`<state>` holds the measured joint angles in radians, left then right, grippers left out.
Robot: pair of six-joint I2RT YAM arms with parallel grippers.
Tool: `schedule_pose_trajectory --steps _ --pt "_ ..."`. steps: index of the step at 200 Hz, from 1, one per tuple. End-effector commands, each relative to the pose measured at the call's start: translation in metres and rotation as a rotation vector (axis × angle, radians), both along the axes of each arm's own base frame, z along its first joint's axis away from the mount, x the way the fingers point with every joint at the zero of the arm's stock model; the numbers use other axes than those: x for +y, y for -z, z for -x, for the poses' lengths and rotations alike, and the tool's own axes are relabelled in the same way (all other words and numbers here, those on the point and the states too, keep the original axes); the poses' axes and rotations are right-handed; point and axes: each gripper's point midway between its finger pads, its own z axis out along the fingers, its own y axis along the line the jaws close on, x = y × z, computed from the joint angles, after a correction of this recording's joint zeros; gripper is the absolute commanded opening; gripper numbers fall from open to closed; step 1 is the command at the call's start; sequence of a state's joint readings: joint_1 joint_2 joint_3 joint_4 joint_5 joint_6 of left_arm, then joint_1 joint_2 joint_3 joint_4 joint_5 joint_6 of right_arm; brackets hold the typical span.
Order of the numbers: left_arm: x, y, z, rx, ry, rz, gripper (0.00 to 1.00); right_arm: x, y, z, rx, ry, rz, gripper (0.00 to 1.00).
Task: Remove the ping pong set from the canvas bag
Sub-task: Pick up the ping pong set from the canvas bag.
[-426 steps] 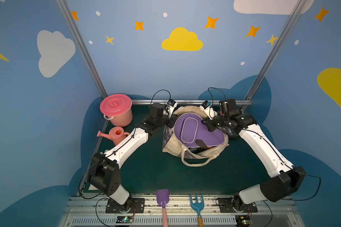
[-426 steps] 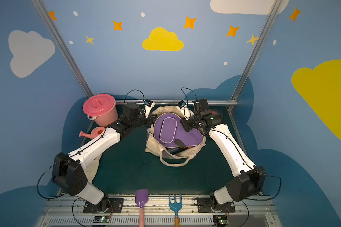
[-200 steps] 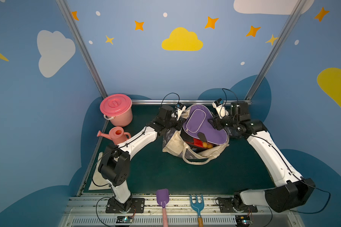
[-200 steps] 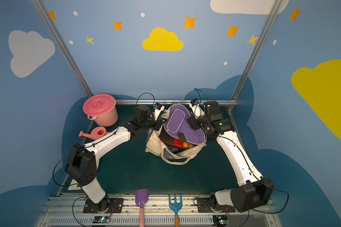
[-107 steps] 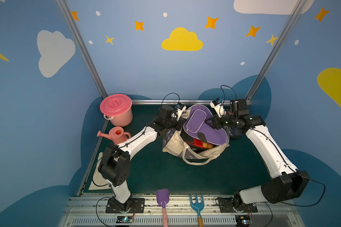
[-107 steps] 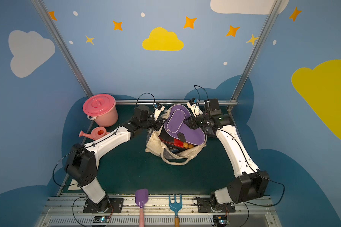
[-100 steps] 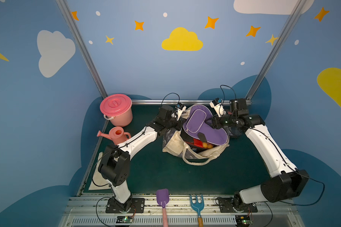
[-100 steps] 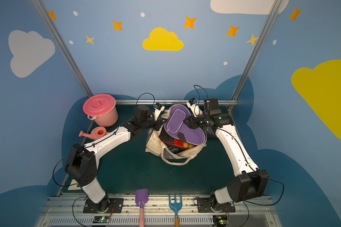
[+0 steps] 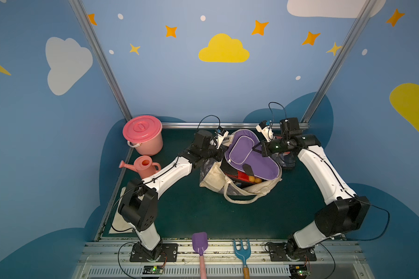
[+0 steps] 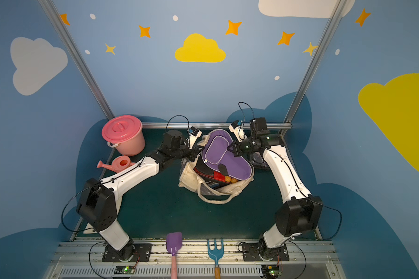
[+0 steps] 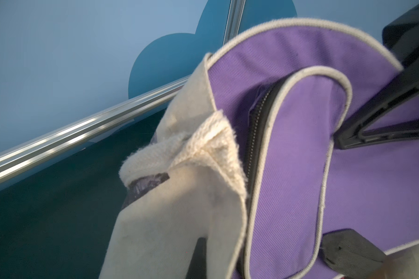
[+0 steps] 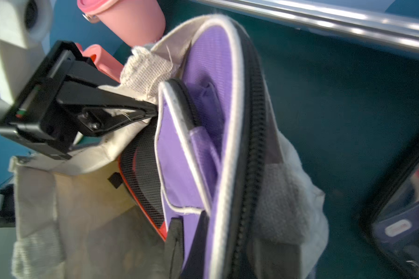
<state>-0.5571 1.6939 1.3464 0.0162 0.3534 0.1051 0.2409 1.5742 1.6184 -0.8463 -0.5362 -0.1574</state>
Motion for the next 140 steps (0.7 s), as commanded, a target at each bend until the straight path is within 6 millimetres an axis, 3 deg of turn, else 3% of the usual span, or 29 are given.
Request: schedule_pose_trajectory --steps 1,38,77,105,140 --pt "0.003 -0.026 0.005 -0.096 -0.011 0.009 0.04 0.0 -0.017 0.016 0.011 -0.016 -0.017 0.0" --pt "0.03 -0.041 -0.01 -0.128 -0.085 0.016 0.04 -0.012 -0.056 0.03 -0.091 0.044 -0.013 0.0" --pt "0.055 -0.063 -0.029 -0.17 -0.151 0.04 0.04 -0.042 -0.109 0.051 -0.26 0.191 0.013 0.0" --pt "0.068 -0.071 -0.037 -0.192 -0.184 0.045 0.04 -0.082 -0.141 0.067 -0.366 0.394 0.07 0.0" --pt "0.083 -0.076 -0.039 -0.208 -0.218 0.059 0.04 -0.145 -0.142 0.106 -0.388 0.666 0.173 0.0"
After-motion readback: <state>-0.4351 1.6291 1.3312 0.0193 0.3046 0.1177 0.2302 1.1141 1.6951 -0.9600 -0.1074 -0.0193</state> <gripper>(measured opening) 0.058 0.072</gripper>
